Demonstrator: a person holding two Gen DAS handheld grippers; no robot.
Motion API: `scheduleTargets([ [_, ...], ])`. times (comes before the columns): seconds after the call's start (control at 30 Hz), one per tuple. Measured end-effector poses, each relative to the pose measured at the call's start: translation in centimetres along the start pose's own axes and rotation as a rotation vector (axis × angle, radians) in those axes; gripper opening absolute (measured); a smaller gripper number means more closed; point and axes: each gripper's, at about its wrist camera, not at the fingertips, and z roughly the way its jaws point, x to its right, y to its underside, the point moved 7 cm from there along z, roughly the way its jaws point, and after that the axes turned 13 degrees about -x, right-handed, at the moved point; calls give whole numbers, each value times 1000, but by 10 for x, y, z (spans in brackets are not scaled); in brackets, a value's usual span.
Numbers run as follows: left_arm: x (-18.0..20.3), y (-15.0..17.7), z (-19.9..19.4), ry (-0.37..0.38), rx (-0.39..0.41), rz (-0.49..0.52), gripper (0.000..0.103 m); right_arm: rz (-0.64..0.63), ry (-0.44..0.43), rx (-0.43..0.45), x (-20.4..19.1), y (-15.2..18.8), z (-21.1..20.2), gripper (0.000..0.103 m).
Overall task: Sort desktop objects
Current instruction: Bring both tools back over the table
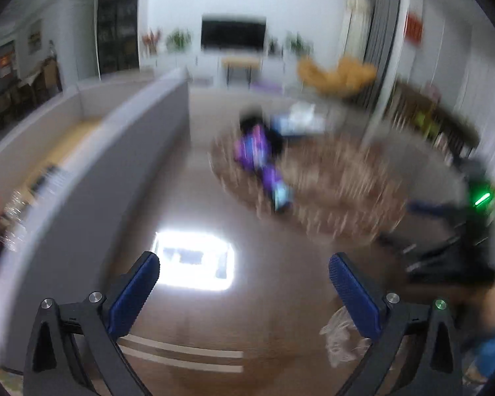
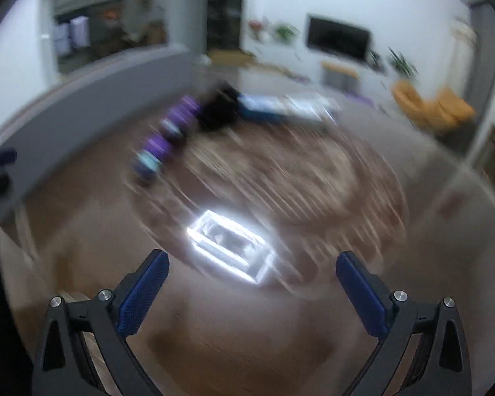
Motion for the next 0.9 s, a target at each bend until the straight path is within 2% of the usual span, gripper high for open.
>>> scheduleTargets([
  [0.07, 7, 3, 31, -27, -73, -2, 103, 48, 2, -47, 19, 11, 8, 101],
  [0.17, 6, 0, 54, -45, -119, -1, 103, 77, -6, -19, 23, 11, 1, 101],
  [0.2, 4, -4, 56, -64, -124, 5, 103, 75, -3, -35, 23, 10, 5, 101],
  [0.27, 5, -11, 62, -74, -129, 26, 103, 70, 10, -88, 20, 10, 14, 103],
  [0.5, -9, -42, 78, -82, -97, 4, 103, 146, 9, -96, 31, 14, 15, 103],
  [0.9, -10, -41, 80, -76, -98, 7, 103, 144, 10, -96, 26, 13, 15, 103],
])
